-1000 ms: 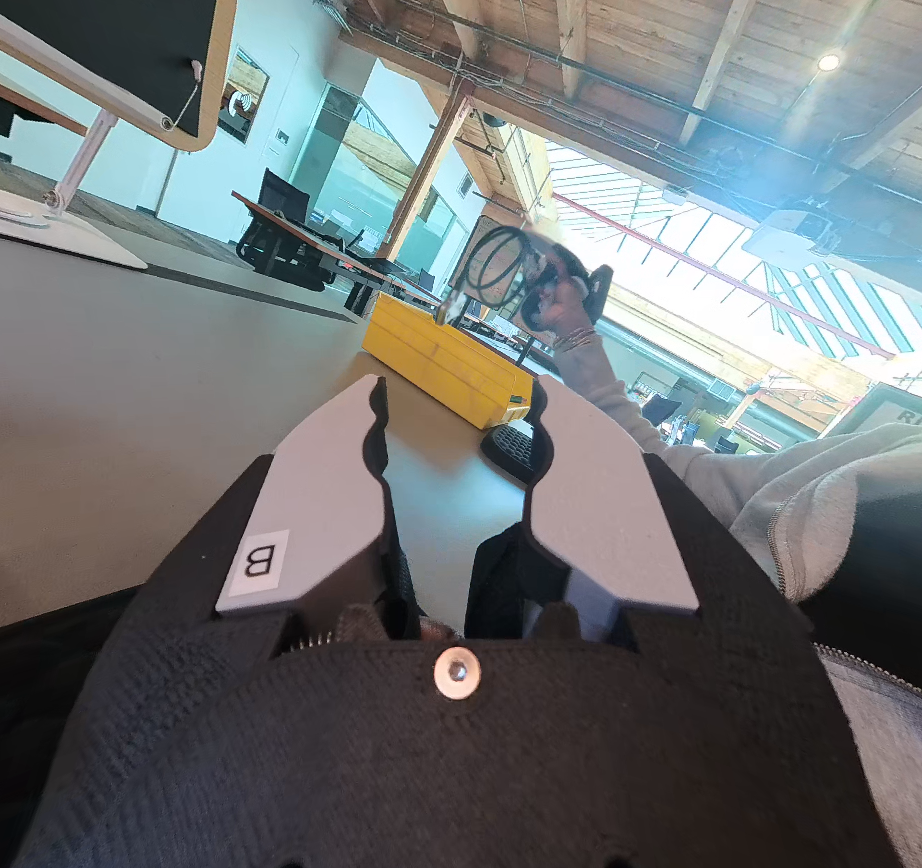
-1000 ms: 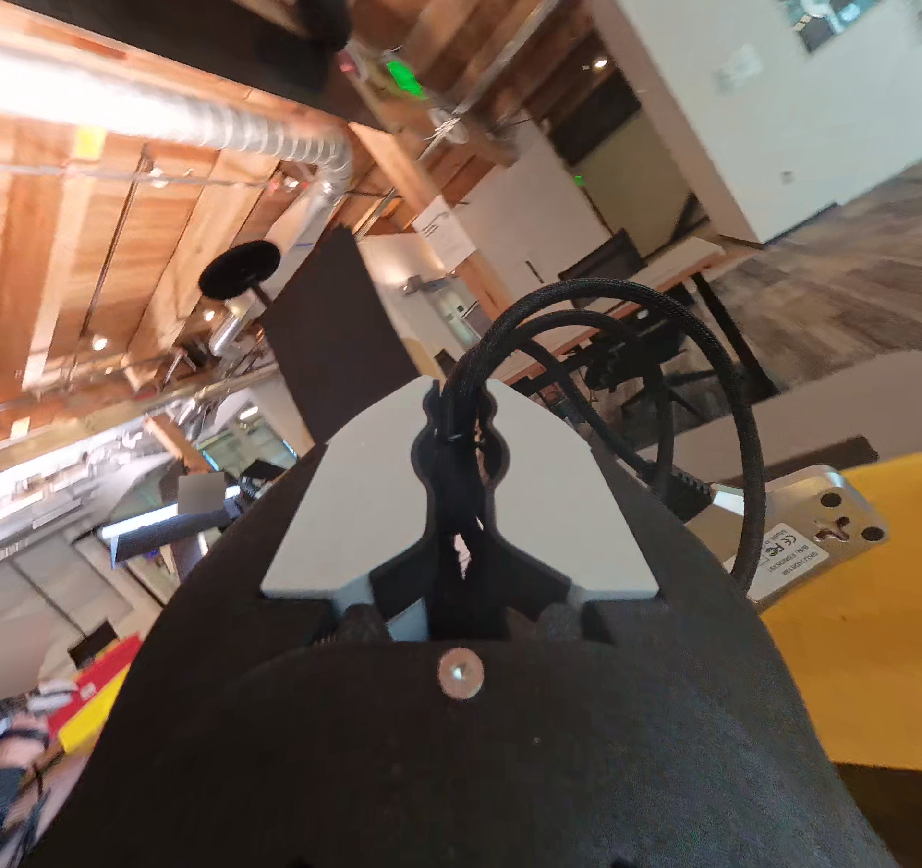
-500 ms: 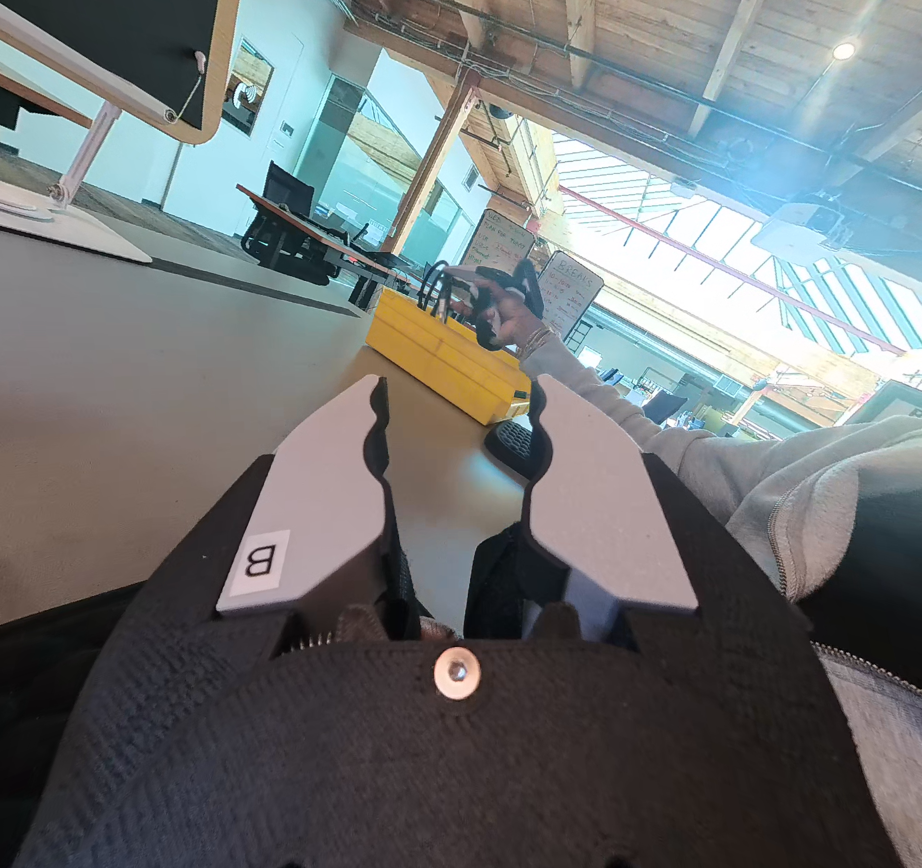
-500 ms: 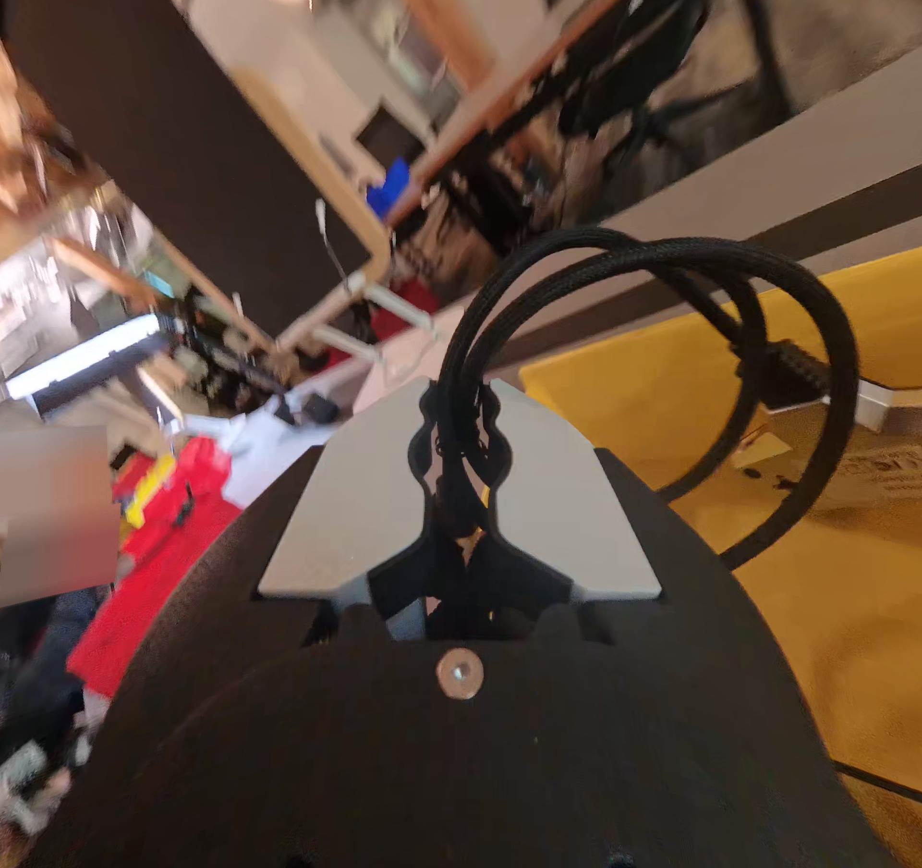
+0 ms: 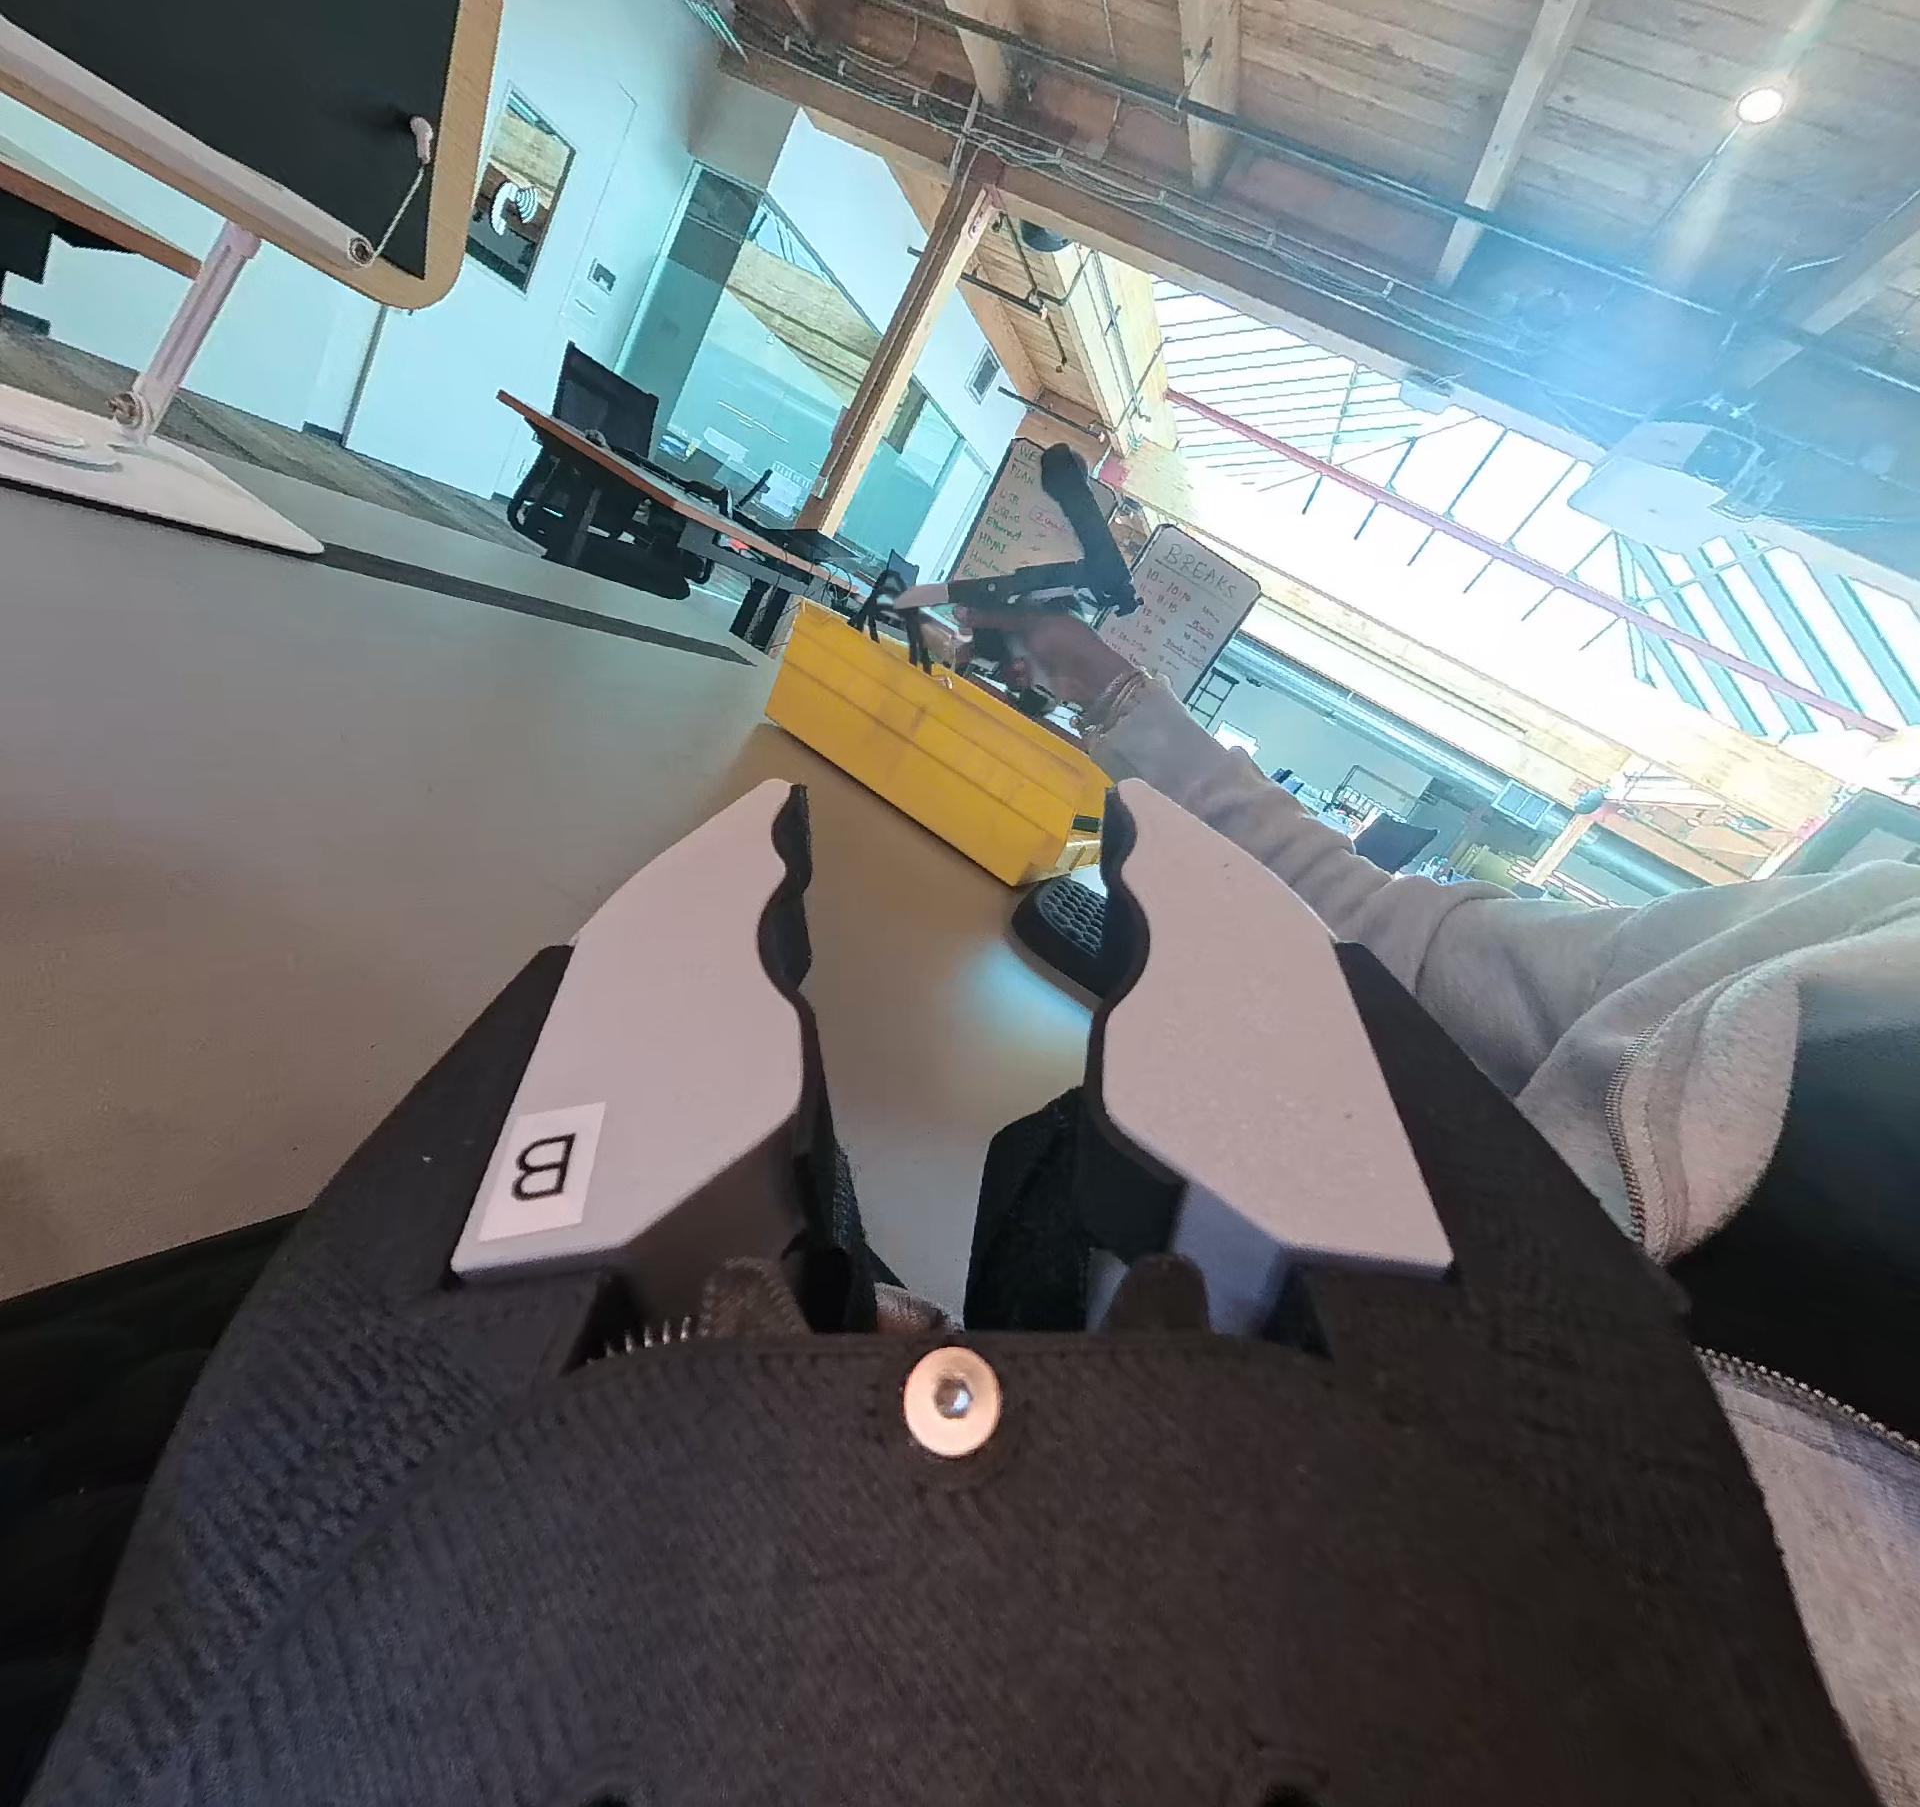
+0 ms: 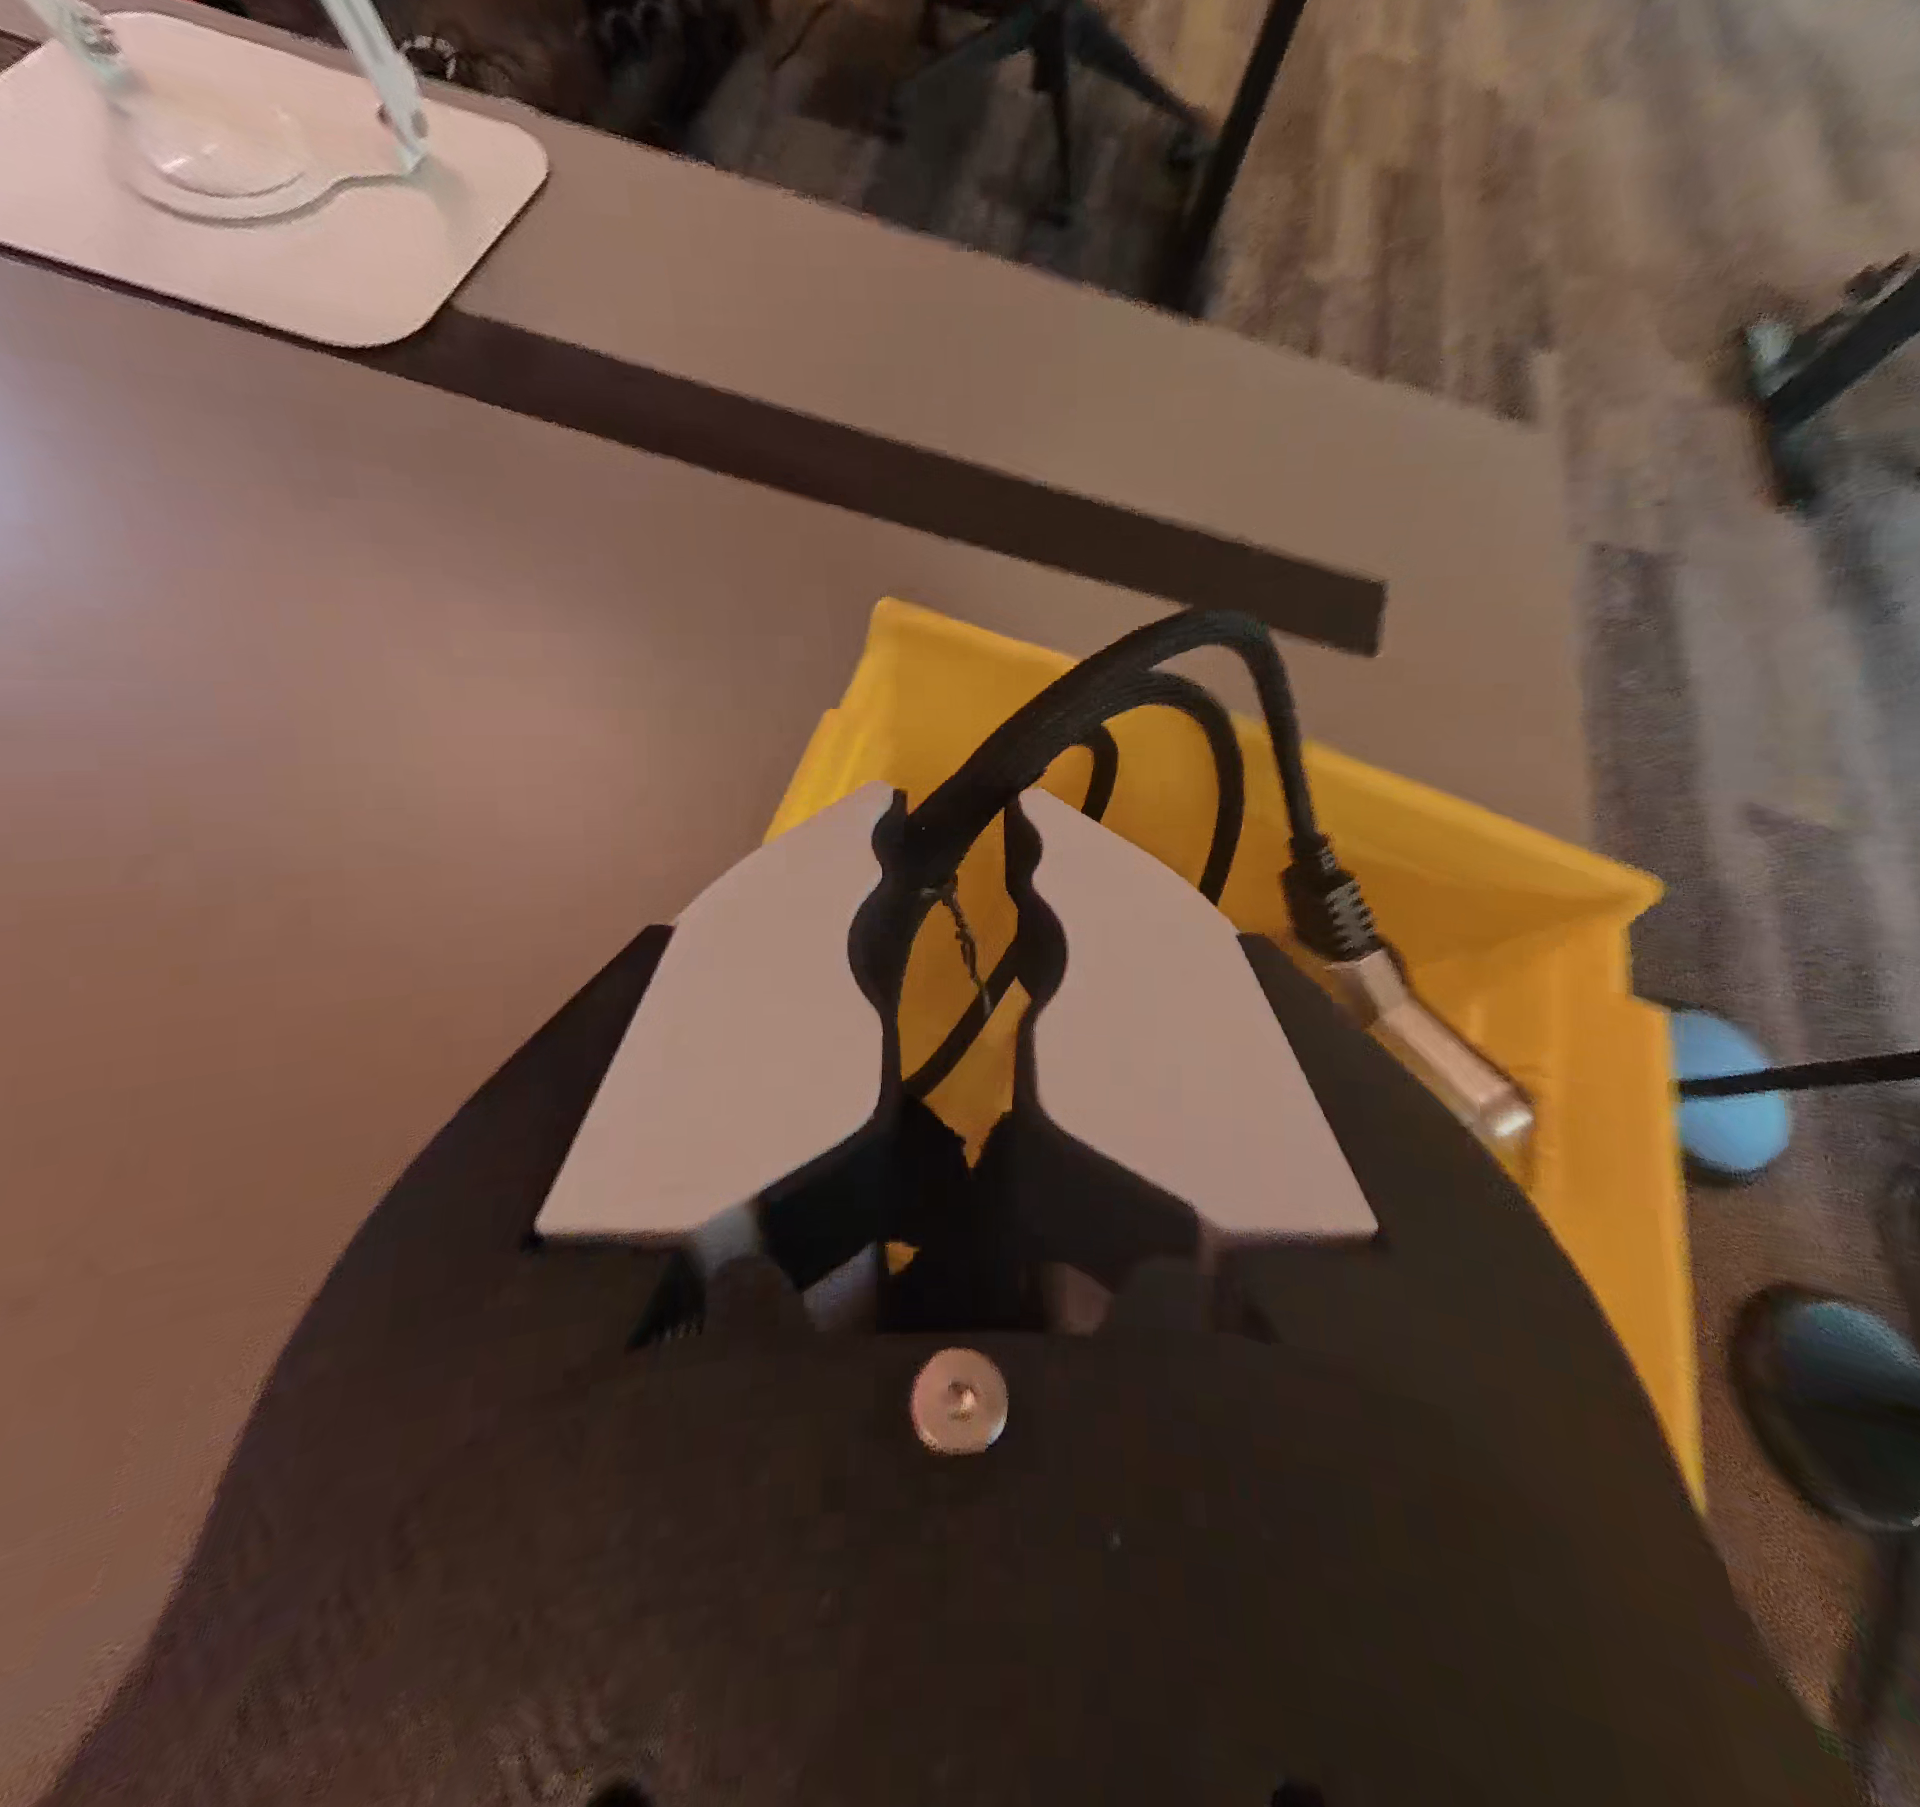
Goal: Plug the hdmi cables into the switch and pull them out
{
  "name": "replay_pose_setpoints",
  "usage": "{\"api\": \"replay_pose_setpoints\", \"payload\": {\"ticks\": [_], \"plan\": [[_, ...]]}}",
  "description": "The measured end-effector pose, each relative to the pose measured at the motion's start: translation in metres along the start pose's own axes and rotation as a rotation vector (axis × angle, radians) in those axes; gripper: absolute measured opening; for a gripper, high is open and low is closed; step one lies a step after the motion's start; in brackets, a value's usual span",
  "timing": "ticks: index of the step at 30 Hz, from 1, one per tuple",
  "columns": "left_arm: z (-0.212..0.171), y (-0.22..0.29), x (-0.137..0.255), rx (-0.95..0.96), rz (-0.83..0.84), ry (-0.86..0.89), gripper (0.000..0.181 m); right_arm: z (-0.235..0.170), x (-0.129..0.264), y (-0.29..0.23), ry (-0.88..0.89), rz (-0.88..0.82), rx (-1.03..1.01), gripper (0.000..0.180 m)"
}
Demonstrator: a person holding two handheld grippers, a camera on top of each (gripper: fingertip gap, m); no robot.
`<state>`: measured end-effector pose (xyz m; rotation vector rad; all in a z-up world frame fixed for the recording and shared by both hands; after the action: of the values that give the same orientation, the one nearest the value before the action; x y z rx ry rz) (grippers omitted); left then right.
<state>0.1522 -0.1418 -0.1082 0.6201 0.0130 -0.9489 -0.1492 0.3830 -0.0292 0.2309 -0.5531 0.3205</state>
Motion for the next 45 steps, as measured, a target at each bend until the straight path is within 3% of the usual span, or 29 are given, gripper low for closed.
{"api": "replay_pose_setpoints", "payload": {"ticks": [4,8,15,18,24,27,31,33,37,45], "plan": [[0.000,0.000,0.000,0.001,-0.003,0.003,0.053,-0.005,-0.008,0.005,0.073,-0.104,0.191,0.016],[0.000,0.000,0.000,-0.005,0.002,-0.002,0.052,-0.031,-0.032,0.000,-0.134,-0.141,0.332,0.015],[0.000,0.000,0.000,-0.004,0.005,-0.007,0.052,-0.038,-0.042,0.001,-0.380,0.134,0.043,0.013],[0.000,0.000,-0.001,-0.008,0.008,-0.009,0.052,-0.048,-0.049,0.001,-0.600,0.246,-0.005,0.013],[-0.001,0.001,-0.001,-0.010,0.012,-0.014,0.052,-0.044,-0.059,0.002,-0.817,0.297,-0.052,0.015],[-0.001,0.000,-0.001,-0.004,0.009,-0.015,0.052,-0.034,-0.056,0.010,-0.814,0.274,-0.068,0.024],[-0.001,0.000,-0.001,-0.001,0.008,-0.014,0.052,-0.002,-0.028,0.024,-0.616,0.201,-0.048,0.039],[-0.001,0.000,-0.001,-0.004,0.009,-0.013,0.052,0.012,-0.006,0.026,-0.548,0.229,-0.024,0.030],[-0.001,0.000,-0.001,-0.009,0.009,-0.012,0.052,0.012,0.027,0.011,-0.591,0.425,0.080,0.006],[-0.001,0.001,-0.003,-0.022,0.025,-0.029,0.052,-0.020,0.000,-0.013,-0.719,0.512,0.092,0.000]]}}
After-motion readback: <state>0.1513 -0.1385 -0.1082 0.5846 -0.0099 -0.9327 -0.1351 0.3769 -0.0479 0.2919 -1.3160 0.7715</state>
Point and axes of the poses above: each gripper's, where its closed fingertips meet, x back along the fingers, z out of its top, y = z × x across the jaws, the point moved 9 cm from there along x, back along the fingers, and after that the axes turned 1 degree about y, right-handed, at the moved point
